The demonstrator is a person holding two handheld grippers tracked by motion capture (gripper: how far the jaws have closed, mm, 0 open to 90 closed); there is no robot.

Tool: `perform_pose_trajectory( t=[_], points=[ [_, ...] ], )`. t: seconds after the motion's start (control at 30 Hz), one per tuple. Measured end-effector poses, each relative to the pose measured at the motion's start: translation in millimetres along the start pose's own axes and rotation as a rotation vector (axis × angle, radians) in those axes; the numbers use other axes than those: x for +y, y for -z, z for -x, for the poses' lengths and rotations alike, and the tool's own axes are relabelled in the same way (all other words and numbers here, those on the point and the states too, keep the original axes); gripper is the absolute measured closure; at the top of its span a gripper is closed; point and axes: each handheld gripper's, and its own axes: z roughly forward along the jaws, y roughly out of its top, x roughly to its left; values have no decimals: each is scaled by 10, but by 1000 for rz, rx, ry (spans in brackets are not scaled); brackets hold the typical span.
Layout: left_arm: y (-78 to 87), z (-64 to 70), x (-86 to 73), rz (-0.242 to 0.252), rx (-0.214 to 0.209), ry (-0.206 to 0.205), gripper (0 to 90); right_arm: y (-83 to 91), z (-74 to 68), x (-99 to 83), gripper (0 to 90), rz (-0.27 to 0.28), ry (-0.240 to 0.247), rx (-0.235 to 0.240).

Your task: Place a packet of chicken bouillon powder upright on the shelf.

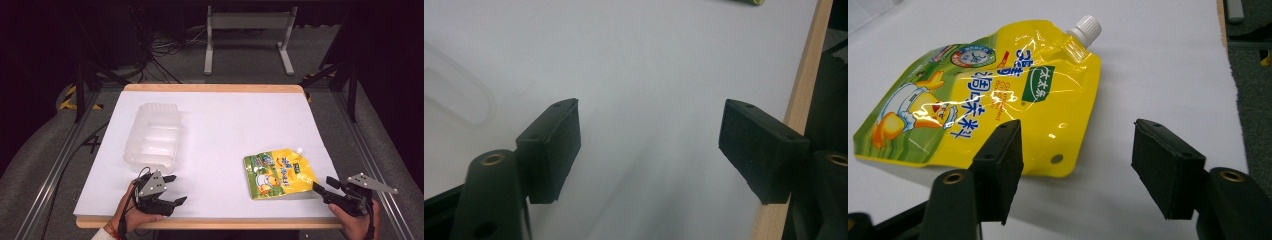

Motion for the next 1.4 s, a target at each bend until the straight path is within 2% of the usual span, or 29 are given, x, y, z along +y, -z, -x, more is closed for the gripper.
perform_pose_trajectory(
  t=[0.07, 0.13, 0.23, 0.33, 0.43, 0.47, 0.57, 0.73, 0.83, 0.9, 1.03, 1.07, 1.1, 1.13, 1.2, 1.33, 1.37, 1.4],
  points=[
    [-24, 6, 2, -5, -12, -2, 220, 40, 21, -19, 356, 13, -3, 8],
    [-39, 13, -2, -11, -11, -4, 203, 54, 24, -24, 345, 12, 7, -3],
    [-27, 13, -3, -9, -3, -15, 180, 55, 26, -22, 330, 20, -3, 13],
    [-14, 8, -4, -3, -6, -4, 167, 38, 24, -21, 325, 14, -10, 37],
    [-19, 2, -3, -8, -7, -8, 164, -10, 1, -24, 310, -12, -12, 78],
    [-22, 2, -2, -12, -6, -7, 163, -42, -18, -34, 300, -27, -18, 109],
    [-29, 8, 4, -11, -9, -6, 162, -79, -34, -40, 290, -47, -20, 128],
    [-44, 14, 3, -19, -13, -6, 159, -183, -80, -49, 260, -94, -22, 187],
    [-45, 12, 0, -21, -14, -7, 158, -230, -92, -41, 245, -113, -31, 193],
    [-47, 17, -2, -20, -18, -3, 158, -255, -83, -42, 241, -115, -60, 209],
    [-63, 27, 7, -28, -19, -7, 157, -366, -112, -40, 233, -122, -136, 283],
    [-73, 29, 11, -31, -20, -9, 156, -392, -125, -29, 235, -119, -170, 312],
    [-80, 32, 14, -36, -20, -12, 155, -423, -151, -21, 205, -101, -231, 367],
    [-80, 32, 14, -36, -20, -12, 154, -448, -173, -15, 208, -93, -250, 381],
    [-104, 45, 19, -43, -28, -12, 153, -507, -225, 0, 225, -92, -277, 394],
    [-130, 52, 35, -44, -36, -11, 153, -618, -299, 23, 337, -85, -293, 368],
    [-132, 54, 39, -48, -37, -12, 154, -645, -319, 30, 401, -77, -306, 363],
    [-136, 57, 44, -51, -37, -14, 154, -662, -344, 43, 471, -73, -298, 335]
  ],
)
